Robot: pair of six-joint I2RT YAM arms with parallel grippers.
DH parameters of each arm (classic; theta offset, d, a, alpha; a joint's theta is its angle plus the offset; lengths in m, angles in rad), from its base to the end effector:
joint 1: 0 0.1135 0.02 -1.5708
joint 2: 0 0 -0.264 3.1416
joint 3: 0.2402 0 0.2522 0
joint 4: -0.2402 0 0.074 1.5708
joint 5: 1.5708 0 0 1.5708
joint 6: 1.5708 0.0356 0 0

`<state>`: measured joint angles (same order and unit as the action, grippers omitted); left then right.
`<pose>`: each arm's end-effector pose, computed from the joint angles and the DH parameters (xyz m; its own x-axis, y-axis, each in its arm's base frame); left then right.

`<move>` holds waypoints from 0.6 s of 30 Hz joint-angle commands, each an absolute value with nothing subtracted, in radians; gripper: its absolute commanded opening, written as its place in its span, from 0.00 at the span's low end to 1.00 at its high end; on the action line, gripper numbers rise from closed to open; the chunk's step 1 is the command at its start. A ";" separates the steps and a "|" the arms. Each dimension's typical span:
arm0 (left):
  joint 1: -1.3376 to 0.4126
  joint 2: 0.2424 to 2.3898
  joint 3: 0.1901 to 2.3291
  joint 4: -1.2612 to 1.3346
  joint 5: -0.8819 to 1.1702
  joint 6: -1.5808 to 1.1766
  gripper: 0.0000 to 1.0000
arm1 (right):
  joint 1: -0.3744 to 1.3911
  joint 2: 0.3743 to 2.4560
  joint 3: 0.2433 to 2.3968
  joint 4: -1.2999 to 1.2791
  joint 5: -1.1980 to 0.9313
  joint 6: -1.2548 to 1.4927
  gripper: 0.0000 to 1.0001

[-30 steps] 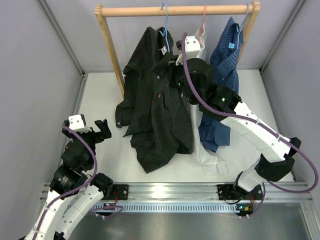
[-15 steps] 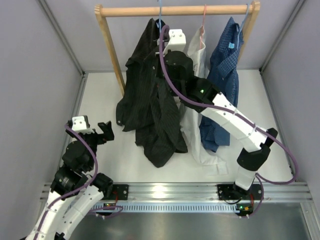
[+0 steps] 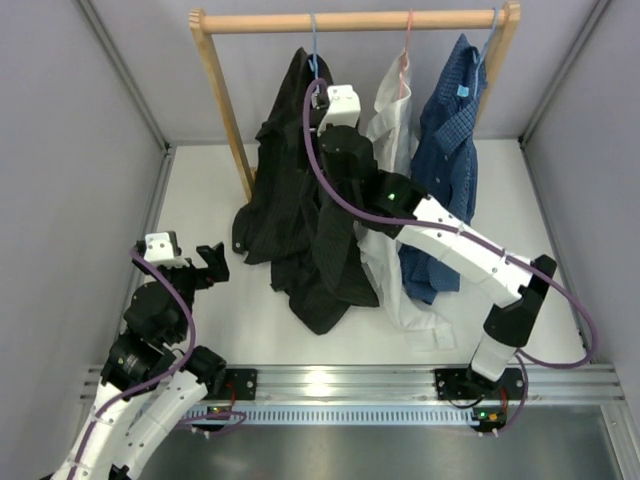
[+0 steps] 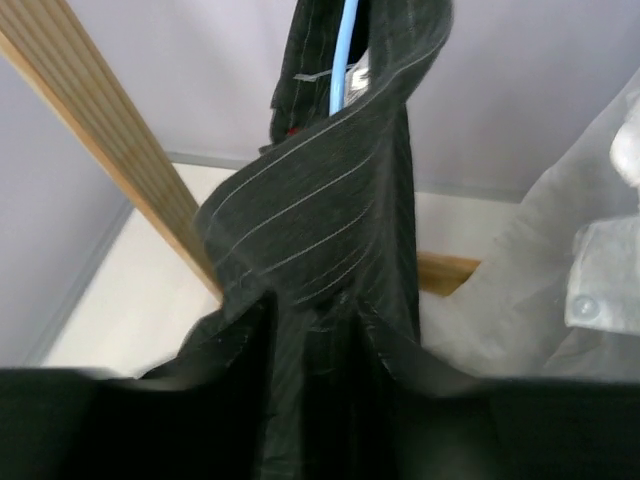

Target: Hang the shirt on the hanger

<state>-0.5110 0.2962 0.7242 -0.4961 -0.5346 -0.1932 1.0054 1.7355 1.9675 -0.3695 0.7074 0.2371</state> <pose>0.0698 -0.0183 0.3397 -0.0539 -0.1592 -0.9858 -0.0335 0.9869 -0.1575 0.2274 0.3152 0.4748 -0.1411 0.1108 -0.9838 -0.2713 0.9513 0.1461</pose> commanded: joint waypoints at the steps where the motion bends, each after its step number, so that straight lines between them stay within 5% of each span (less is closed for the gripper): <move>1: -0.506 0.285 0.719 -0.449 -0.519 -0.198 0.98 | 1.022 1.637 1.916 -0.279 0.640 0.238 0.92; 2: -0.505 0.285 0.719 -0.448 -0.518 -0.198 0.98 | 1.022 1.617 1.898 -0.281 0.626 0.242 0.99; 9: -0.506 0.301 0.719 -0.451 -0.494 -0.195 0.98 | 1.005 1.468 1.685 -0.279 0.660 0.366 1.00; 18: -0.506 0.318 0.719 -0.454 -0.471 -0.195 0.98 | 1.009 1.295 1.523 -0.291 0.423 0.299 0.99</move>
<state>-0.5110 0.2993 0.7238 -0.4961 -0.4889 -0.1928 1.0016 1.3792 1.5616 -0.3283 0.4862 0.3058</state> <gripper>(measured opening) 0.980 0.993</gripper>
